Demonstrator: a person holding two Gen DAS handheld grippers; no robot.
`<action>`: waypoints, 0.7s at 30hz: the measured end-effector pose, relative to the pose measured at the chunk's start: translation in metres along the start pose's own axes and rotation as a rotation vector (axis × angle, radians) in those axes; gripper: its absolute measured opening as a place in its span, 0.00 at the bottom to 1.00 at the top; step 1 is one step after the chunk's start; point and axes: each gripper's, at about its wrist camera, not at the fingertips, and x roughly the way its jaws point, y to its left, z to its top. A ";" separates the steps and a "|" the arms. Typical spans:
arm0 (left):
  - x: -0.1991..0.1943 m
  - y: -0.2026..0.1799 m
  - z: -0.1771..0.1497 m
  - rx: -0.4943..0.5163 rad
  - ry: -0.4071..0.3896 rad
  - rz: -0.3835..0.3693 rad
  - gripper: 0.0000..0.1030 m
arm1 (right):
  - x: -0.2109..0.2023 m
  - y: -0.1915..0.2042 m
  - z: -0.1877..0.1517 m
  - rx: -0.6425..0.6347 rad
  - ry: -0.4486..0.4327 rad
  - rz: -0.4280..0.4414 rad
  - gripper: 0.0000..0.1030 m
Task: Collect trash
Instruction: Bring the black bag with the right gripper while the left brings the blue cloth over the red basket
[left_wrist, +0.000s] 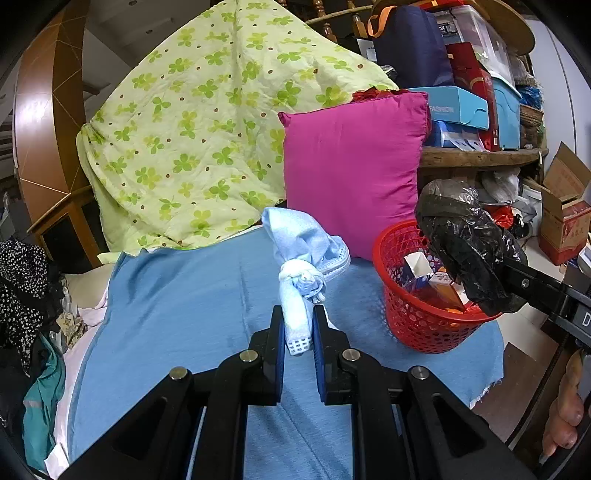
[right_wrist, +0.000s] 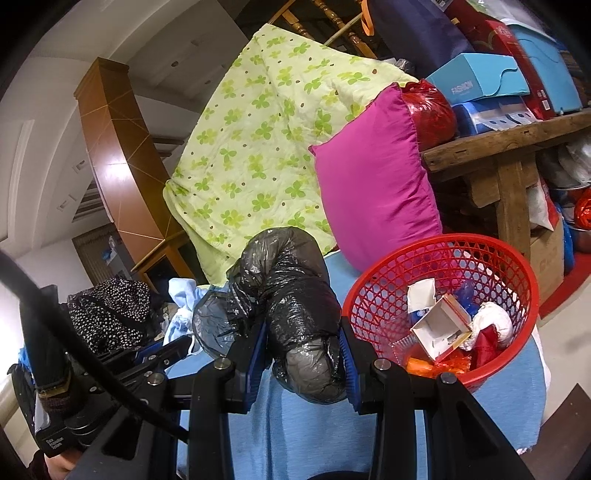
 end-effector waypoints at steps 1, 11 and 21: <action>0.000 -0.001 0.000 0.003 -0.001 -0.001 0.14 | -0.001 0.000 0.000 0.002 -0.001 -0.001 0.38; 0.002 -0.010 0.003 0.022 -0.001 -0.020 0.14 | -0.010 -0.004 0.000 0.015 -0.012 -0.020 0.38; 0.004 -0.022 0.005 0.037 0.001 -0.039 0.14 | -0.022 -0.010 -0.001 0.030 -0.023 -0.040 0.38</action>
